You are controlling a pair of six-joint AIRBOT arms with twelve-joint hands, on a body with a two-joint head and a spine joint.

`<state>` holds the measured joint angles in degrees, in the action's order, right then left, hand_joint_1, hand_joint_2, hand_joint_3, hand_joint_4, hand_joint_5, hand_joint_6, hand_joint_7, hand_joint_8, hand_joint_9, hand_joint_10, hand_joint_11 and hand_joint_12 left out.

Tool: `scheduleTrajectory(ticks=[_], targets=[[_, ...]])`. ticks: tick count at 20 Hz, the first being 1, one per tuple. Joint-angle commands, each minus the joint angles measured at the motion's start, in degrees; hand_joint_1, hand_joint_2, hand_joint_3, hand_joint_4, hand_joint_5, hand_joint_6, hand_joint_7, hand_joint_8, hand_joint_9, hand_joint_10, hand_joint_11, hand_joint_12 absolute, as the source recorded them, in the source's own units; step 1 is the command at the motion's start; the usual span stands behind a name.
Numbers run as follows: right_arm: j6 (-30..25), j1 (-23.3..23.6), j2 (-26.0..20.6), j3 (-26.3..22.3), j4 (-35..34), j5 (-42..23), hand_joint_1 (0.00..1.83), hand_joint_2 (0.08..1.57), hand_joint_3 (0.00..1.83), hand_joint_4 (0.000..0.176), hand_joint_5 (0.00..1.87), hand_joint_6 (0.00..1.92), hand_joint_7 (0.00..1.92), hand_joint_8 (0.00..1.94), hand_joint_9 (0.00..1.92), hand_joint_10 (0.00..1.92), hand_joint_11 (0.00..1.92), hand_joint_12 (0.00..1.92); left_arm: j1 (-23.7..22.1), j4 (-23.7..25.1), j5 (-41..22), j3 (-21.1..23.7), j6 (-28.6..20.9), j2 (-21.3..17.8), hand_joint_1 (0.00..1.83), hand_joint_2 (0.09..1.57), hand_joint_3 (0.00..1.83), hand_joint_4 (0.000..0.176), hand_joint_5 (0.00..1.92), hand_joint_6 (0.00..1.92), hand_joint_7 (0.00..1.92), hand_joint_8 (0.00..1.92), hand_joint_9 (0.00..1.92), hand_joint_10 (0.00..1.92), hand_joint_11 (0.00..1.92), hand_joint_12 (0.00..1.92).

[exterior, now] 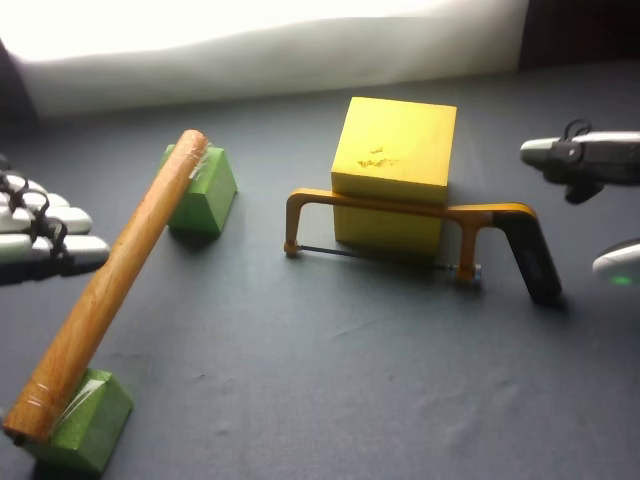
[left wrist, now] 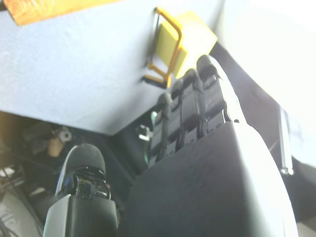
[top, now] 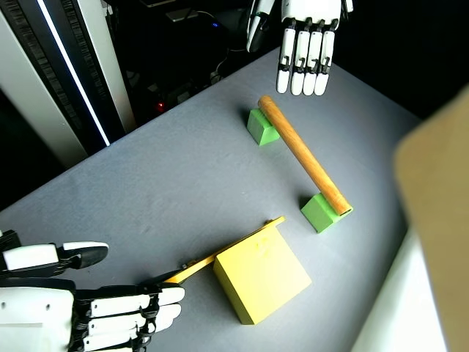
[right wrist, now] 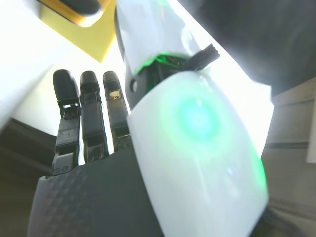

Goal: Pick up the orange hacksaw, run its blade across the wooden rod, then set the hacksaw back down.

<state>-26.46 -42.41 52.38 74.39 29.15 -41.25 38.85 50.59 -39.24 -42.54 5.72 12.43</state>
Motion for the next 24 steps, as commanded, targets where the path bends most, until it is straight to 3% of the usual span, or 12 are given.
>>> scheduleTrajectory(ticks=[1,5,11,16,24], targets=[[-2.29,0.02,-0.21,0.04,-3.0,-3.51,1.1,1.09,0.0,0.0,0.15,0.0,0.12,0.0,0.19,0.0,0.0,0.93,0.0,-2.75,-2.63,0.31,-0.15,-0.98,0.23,1.27,0.0,0.0,0.11,0.0,0.09,0.0,0.08,0.0,0.0,0.35],[-5.3,-0.87,0.42,0.15,-4.62,-0.63,1.12,1.1,0.01,0.0,0.16,0.0,0.14,0.0,0.21,0.0,0.0,0.95,2.81,-2.75,-1.52,3.03,-0.51,-2.98,0.2,1.27,0.0,0.0,0.11,0.0,0.09,0.0,0.09,0.0,0.0,0.38],[-5.74,0.04,2.3,1.94,-4.63,1.35,1.12,1.09,0.0,0.0,0.17,0.0,0.14,0.0,0.21,0.0,0.0,0.97,3.14,-2.4,2.7,5.2,-0.63,-2.94,0.19,1.27,0.0,0.0,0.11,0.0,0.1,0.0,0.09,0.0,0.0,0.37],[-7.12,0.63,4.13,3.11,-4.64,3.12,1.1,1.08,0.0,0.0,0.18,0.0,0.15,0.0,0.22,0.0,0.0,0.96,4.27,1.16,4.48,4.83,-0.63,-1.28,0.21,1.27,0.0,0.0,0.1,0.0,0.09,0.0,0.08,0.0,0.0,0.38],[-6.52,4.79,7.52,4.21,-4.63,6.53,1.1,1.07,0.0,0.0,0.18,0.01,0.16,0.01,0.23,0.01,0.0,0.98,5.77,1.15,12.76,4.24,-0.63,2.57,0.21,1.27,0.0,0.0,0.13,0.0,0.11,0.0,0.11,0.01,0.0,0.42]])
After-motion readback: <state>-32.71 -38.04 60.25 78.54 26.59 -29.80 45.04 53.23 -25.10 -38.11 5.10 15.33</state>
